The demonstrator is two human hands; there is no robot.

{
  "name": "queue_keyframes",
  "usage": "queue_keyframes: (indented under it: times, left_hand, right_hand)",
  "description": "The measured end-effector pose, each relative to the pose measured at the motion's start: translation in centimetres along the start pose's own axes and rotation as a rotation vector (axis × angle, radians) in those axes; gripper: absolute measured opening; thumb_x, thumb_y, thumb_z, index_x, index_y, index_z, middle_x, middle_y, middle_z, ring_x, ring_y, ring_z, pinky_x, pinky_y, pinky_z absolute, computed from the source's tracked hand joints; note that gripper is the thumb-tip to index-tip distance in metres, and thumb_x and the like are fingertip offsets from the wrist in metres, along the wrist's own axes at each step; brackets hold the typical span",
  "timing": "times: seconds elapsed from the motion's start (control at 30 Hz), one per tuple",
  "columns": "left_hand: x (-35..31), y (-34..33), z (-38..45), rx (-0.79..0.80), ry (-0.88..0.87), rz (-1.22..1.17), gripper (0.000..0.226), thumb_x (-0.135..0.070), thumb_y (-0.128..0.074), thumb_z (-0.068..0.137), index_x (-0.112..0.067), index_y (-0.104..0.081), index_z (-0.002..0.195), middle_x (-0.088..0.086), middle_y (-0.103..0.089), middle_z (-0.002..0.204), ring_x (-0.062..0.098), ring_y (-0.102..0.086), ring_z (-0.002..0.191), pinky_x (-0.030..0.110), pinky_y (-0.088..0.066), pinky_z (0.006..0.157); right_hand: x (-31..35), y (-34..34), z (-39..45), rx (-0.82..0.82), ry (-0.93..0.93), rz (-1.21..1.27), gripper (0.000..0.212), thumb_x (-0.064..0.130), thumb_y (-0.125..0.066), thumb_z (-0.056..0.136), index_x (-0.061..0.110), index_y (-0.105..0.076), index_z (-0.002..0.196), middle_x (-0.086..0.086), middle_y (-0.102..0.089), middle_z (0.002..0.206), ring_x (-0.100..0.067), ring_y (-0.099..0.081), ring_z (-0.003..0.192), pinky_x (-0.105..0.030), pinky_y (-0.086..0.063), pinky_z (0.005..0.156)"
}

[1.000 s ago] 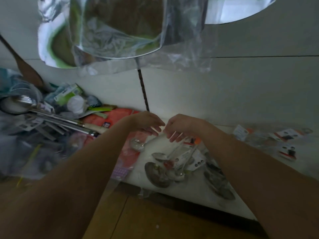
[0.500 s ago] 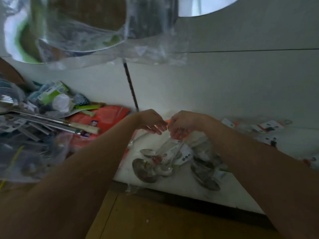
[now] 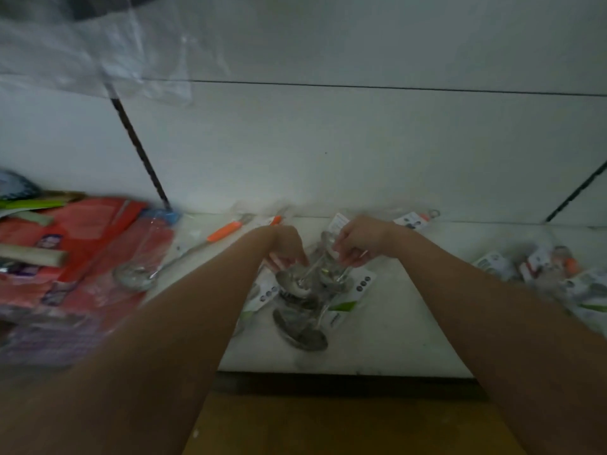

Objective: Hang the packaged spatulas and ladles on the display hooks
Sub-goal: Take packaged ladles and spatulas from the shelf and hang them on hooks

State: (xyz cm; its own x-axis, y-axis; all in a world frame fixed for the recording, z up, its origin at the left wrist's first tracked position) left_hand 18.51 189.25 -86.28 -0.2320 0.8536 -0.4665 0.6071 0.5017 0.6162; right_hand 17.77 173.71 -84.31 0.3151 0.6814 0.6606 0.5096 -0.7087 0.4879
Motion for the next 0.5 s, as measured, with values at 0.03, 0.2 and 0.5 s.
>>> queue_keyframes:
  times: [0.03,0.2,0.5]
  left_hand:
    - [-0.1,-0.1,0.1,-0.015,0.012,0.049,0.041,-0.025,-0.067,0.085,0.0,-0.057,0.117,0.014,-0.059,0.12,0.026,-0.061,0.102,0.038,-0.057,0.081]
    - [1.0,-0.9,0.1,0.079,0.156,0.186,0.046,-0.017,-0.069,0.084,0.004,-0.051,0.121,0.016,-0.06,0.112,0.027,-0.065,0.092,0.033,-0.056,0.081]
    - [2.9,4.1,1.6,-0.506,0.055,0.115,0.029,-0.017,-0.062,0.084,0.0,-0.062,0.107,0.016,-0.066,0.101,0.022,-0.054,0.076,0.026,-0.043,0.061]
  right_hand:
    - [-0.5,0.3,0.2,-0.015,-0.018,0.005,0.011,0.001,-0.055,0.09,0.004,-0.058,0.081,-0.011,-0.061,0.07,-0.008,-0.06,0.044,-0.024,-0.052,0.057]
    - [-1.9,0.4,0.8,-0.038,-0.073,0.042,0.006,0.0,-0.054,0.09,0.003,-0.058,0.088,-0.012,-0.062,0.072,-0.017,-0.06,0.059,-0.028,-0.052,0.062]
    - [-2.6,0.9,2.1,-0.114,-0.077,0.018,0.025,-0.007,-0.054,0.084,-0.002,-0.065,0.107,-0.014,-0.064,0.102,-0.024,-0.059,0.077,-0.039,-0.055,0.08]
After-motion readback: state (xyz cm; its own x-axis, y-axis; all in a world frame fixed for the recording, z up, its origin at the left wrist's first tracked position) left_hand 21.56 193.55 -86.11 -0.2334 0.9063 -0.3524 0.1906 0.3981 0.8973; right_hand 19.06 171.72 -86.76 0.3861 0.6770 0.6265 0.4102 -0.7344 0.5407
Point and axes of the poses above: each hand's wrist, its own z-axis towards the middle knuckle, its own y-axis out of the back of the hand, x = y × z, the point moved 4 cm from there along z, towards the middle knuckle
